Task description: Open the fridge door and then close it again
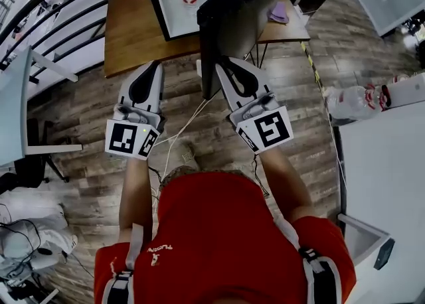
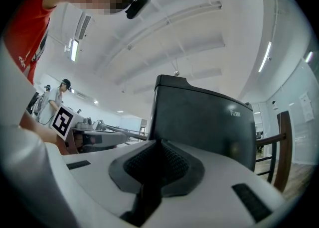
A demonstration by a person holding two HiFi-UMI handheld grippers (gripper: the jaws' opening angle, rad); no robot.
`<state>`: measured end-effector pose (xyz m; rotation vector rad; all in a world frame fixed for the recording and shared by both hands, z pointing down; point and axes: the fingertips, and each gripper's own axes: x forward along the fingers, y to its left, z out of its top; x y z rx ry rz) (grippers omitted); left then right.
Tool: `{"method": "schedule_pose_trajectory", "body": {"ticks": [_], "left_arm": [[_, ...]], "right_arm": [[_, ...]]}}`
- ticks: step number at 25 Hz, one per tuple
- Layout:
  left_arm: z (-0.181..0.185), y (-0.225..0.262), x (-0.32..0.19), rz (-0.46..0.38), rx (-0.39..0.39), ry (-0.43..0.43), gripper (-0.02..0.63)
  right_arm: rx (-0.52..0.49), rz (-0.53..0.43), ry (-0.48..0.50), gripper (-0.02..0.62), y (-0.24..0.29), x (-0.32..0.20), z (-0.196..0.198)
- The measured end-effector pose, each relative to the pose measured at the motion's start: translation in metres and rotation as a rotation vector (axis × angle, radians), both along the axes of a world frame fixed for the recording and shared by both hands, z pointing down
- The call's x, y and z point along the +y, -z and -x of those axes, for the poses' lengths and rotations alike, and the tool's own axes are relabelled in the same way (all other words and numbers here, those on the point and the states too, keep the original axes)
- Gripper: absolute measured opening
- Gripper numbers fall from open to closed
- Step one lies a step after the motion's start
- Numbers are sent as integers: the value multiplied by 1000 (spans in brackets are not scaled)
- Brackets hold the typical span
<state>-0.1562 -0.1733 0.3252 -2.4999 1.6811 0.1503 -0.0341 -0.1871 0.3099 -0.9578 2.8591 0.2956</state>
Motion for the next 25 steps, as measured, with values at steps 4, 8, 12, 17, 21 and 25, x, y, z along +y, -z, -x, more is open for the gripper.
{"method": "schedule_pose_trajectory", "body": {"ticks": [4, 8, 12, 17, 21, 25], "left_arm": [[23, 2, -20, -2, 1, -23, 14], [44, 4, -40, -6, 6, -45, 13], [56, 5, -52, -9, 5, -73, 13], [64, 7, -65, -12, -5, -88, 13], [70, 7, -79, -9, 7, -62, 14], [76, 7, -91, -2, 20, -26, 14]], "right_arm": [[9, -3, -18, 46, 2, -21, 28], [11, -10, -38, 43, 5, -43, 54], [19, -20, -60, 40, 6, -60, 73], [37, -24, -66, 38, 6, -85, 92], [40, -12, -48, 37, 4, -107, 104], [47, 7, -34, 35, -2, -131, 116]]}}
